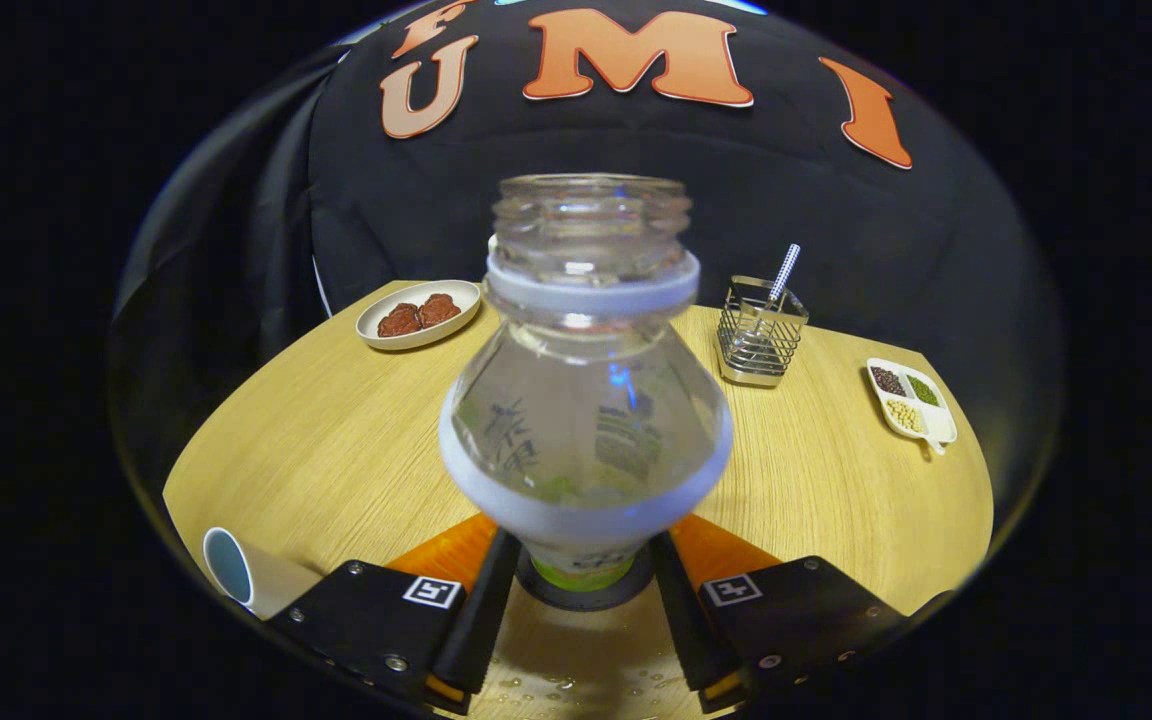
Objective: Take the bottle from table, then pour the juice into the cup, finally place the bottle on the coaster
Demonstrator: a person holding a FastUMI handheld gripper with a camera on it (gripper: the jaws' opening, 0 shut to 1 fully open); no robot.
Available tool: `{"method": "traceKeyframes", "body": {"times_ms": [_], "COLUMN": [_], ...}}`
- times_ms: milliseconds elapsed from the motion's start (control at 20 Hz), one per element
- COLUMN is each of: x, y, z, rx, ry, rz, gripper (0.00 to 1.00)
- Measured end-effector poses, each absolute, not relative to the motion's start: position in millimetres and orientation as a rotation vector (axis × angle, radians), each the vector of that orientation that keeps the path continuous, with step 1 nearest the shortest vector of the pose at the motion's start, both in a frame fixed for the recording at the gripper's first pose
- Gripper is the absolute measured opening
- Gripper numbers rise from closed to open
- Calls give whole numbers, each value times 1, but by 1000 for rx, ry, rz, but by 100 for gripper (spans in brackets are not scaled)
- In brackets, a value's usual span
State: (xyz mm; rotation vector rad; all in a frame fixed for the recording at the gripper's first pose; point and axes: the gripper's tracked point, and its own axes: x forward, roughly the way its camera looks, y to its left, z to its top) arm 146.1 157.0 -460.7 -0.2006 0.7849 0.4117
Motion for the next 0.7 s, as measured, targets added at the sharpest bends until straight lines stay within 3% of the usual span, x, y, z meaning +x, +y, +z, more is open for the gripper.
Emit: {"method": "traceKeyframes", "body": {"times_ms": [250, 700], "x": [129, 112], "y": [152, 79], "z": [-430, -271], "rx": [-178, -100], "ry": [778, 595], "rz": [400, 222], "gripper": [97, 97]}}
